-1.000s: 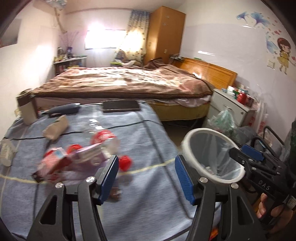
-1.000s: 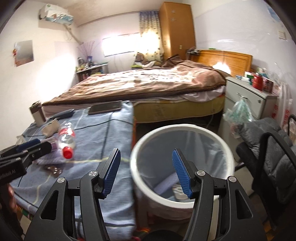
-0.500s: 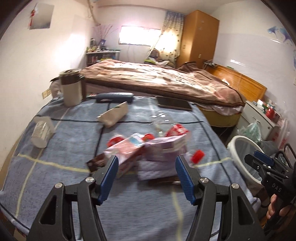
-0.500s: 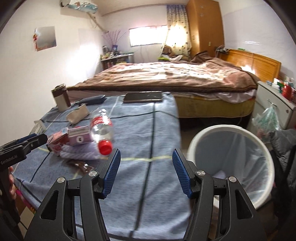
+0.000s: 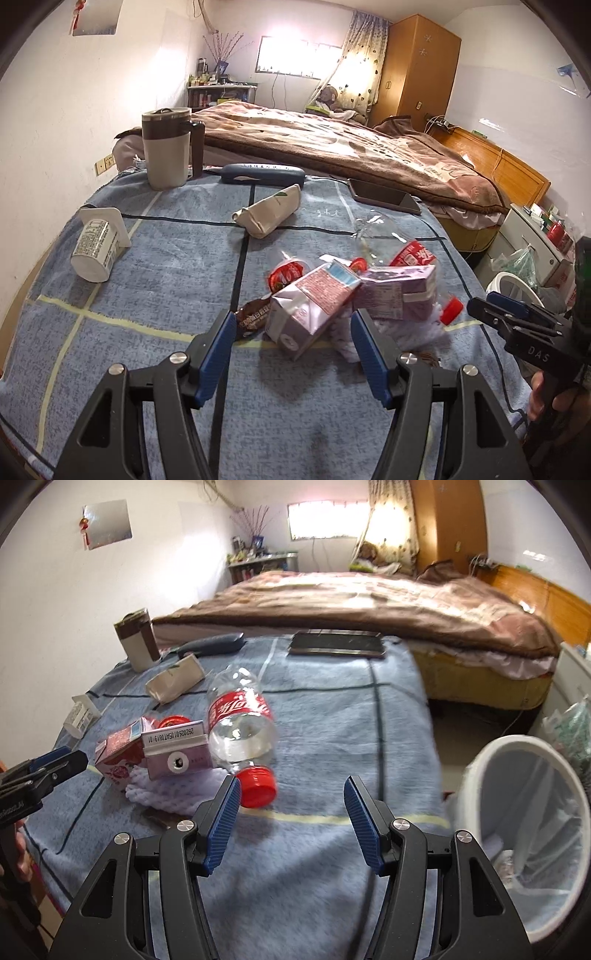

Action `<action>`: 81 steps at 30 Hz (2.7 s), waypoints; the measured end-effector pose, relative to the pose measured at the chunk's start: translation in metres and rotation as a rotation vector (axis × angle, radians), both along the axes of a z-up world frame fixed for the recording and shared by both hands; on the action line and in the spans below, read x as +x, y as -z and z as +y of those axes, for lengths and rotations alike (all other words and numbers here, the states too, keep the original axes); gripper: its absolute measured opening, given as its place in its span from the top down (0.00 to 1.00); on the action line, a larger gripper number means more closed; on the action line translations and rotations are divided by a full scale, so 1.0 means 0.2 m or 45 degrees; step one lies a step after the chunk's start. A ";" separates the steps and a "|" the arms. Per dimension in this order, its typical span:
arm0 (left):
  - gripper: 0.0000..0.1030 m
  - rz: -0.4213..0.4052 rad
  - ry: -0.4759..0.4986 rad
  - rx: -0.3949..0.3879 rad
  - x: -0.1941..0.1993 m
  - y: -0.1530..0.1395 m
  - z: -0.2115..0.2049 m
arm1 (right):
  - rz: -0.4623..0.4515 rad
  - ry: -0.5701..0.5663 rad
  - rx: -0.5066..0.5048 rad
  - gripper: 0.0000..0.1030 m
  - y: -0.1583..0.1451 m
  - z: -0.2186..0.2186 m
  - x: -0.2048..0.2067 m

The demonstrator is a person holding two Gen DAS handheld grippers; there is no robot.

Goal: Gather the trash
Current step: 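Move both open grippers back to the table toward the bottle and cartons, then grasp the clear Coca-Cola bottle with the right gripper while the left gripper grasps a pink carton, then lift the bottle with the right gripper while the left gripper regrasps a strawberry juice carton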

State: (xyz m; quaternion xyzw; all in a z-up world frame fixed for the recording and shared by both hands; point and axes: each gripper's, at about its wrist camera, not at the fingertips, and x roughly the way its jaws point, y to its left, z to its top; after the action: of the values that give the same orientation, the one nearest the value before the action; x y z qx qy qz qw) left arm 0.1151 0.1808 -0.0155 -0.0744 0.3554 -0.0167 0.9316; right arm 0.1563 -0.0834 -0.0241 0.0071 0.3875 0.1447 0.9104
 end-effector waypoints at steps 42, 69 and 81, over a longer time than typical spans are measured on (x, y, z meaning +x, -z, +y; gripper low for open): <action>0.35 0.061 0.246 -0.023 0.18 0.07 -0.14 | 0.012 -0.071 0.082 0.36 -0.08 -0.03 0.08; 0.45 0.101 0.201 -0.043 0.25 0.12 -0.15 | 0.149 -0.060 -0.046 0.38 0.10 0.03 0.33; 0.63 0.097 0.157 -0.006 0.23 0.10 -0.17 | 0.102 -0.026 -0.012 0.38 0.07 -0.01 0.26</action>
State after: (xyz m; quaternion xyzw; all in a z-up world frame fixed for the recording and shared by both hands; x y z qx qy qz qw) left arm 0.1602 0.1473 -0.0352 -0.0549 0.3943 -0.0722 0.9145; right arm 0.2084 -0.0849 -0.0379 0.0048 0.4245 0.1518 0.8926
